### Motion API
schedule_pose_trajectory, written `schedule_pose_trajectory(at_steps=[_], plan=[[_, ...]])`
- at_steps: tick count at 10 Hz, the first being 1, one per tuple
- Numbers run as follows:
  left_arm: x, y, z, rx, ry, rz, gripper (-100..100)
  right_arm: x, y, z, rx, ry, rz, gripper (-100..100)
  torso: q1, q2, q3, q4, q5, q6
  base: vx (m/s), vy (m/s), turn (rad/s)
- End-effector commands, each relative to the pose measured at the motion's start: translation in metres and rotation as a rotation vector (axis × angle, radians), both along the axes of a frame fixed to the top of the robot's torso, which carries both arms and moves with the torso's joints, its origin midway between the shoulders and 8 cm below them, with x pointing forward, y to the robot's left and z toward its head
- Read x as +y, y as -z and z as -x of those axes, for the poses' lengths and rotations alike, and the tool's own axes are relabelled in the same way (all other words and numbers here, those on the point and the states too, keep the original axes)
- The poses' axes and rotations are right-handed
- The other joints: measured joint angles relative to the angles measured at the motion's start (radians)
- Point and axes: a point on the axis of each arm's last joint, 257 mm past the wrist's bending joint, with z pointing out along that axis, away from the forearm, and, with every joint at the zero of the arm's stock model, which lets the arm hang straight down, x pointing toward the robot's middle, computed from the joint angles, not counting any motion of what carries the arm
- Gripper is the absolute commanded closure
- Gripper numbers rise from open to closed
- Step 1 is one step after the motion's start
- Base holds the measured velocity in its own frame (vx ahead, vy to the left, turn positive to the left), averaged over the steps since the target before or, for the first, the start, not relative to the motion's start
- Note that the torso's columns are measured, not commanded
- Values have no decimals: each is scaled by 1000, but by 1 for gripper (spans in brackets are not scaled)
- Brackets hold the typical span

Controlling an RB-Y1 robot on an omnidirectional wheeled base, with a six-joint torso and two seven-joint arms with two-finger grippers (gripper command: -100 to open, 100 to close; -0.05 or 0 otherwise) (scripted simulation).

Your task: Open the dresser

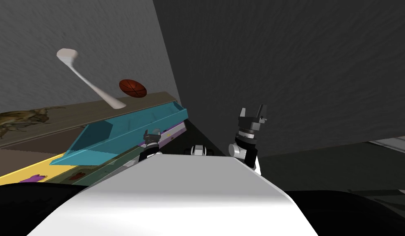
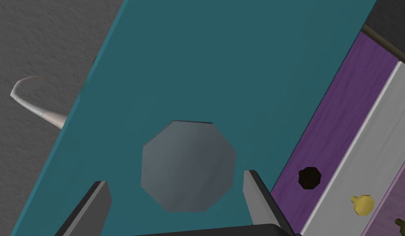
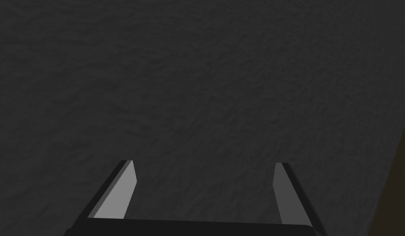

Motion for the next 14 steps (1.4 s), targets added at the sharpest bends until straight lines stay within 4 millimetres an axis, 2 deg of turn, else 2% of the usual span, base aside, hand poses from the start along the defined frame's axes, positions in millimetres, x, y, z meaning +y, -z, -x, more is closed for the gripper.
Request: schedule_pose_trajectory(at_steps=[1, 8, 9, 10, 11, 14], plan=[[7, -14, 10, 1, -2, 4, -100, 0, 0, 0, 0, 0, 0, 0, 3, -2, -1, -1, 1, 0, 50, -1, -7], [16, -47, 28, 3, 1, 4, -100, 0, 0, 0, 0, 0, 0, 0, -11, 13, 3, 9, -11, 2, 31, -15, -1], [16, -47, 28, 2, 1, 4, -100, 0, 0, 0, 0, 0, 0, 0, -12, 14, 3, 10, -13, 2, 11, -3, 5], [16, -32, 33, 38, -8, 11, -100, 0, 0, 0, 0, 0, 0, 0, -14, 15, 3, 10, -13, 3, 11, 2, 5], [16, -28, 35, 47, -10, 13, 0, 0, 0, 0, 0, 0, 0, 0, -12, 13, 3, 7, -11, 2, 8, -1, 0], [16, -18, 38, 69, -13, 26, 0, 0, 0, 0, 0, 0, 0, 0, -5, 6, 1, 3, -5, 0, 0, 0, 0]])
